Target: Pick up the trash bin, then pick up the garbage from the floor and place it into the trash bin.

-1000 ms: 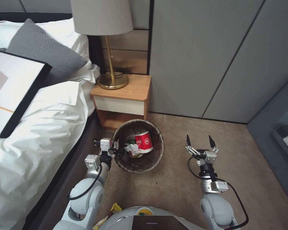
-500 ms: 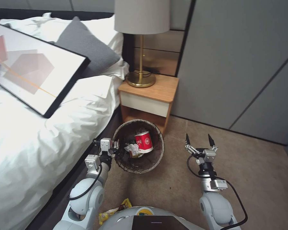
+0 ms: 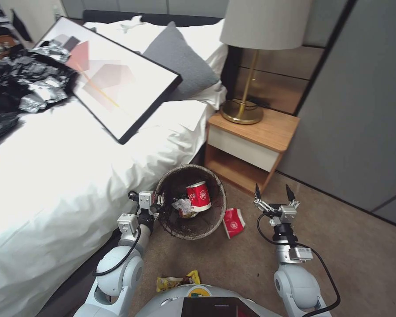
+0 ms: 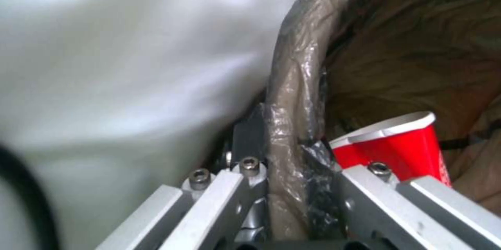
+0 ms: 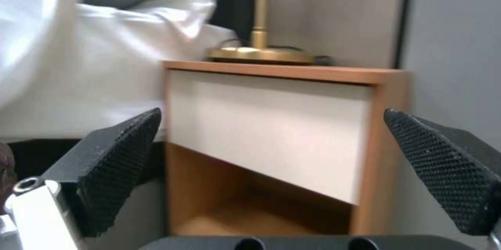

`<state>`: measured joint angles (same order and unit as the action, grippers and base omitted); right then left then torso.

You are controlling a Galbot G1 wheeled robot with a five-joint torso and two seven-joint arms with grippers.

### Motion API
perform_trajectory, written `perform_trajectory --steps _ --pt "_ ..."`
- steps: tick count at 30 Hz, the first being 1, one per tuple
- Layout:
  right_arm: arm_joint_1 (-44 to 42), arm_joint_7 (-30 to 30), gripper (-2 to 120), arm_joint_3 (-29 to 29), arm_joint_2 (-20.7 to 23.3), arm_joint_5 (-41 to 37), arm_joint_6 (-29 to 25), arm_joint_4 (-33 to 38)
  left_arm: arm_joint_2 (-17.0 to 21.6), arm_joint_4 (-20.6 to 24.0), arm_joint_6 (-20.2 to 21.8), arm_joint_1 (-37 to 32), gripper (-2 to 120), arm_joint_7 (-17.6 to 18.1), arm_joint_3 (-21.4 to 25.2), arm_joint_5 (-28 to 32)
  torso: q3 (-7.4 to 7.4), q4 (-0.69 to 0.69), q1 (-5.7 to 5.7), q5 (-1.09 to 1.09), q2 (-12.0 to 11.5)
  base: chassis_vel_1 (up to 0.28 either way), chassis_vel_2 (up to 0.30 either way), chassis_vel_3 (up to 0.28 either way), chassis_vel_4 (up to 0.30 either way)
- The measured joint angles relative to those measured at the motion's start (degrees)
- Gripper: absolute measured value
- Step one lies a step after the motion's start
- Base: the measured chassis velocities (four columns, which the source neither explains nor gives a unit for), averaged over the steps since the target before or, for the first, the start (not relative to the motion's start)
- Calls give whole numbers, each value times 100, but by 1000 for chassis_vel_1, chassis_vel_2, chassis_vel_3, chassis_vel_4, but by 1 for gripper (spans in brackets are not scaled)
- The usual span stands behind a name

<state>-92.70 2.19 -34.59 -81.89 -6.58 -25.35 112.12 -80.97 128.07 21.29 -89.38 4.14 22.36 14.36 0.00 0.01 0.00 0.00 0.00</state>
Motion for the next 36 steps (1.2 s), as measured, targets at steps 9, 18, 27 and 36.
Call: perform_trajectory --steps 9,18,27,36 --pt "20 -18 100 -2 -13 0 -6 19 3 -30 -54 6 0 -12 -18 7 0 -3 0 0 0 62 58 47 48" --pt "80 -22 100 -24 5 1 61 -42 3 -54 -63 19 0 -9 -23 12 0 -1 0 0 0 0 0 0 0" --pt "123 -134 100 -125 211 29 1205 -162 8 -34 -62 2 0 -4 -53 5 0 -1 1 0 0 0 0 0 0" --pt "654 -337 100 65 484 1 2127 -1111 36 11 -56 -36 0 2 -70 -8 0 -1 1 1 0 0 0 0 0"
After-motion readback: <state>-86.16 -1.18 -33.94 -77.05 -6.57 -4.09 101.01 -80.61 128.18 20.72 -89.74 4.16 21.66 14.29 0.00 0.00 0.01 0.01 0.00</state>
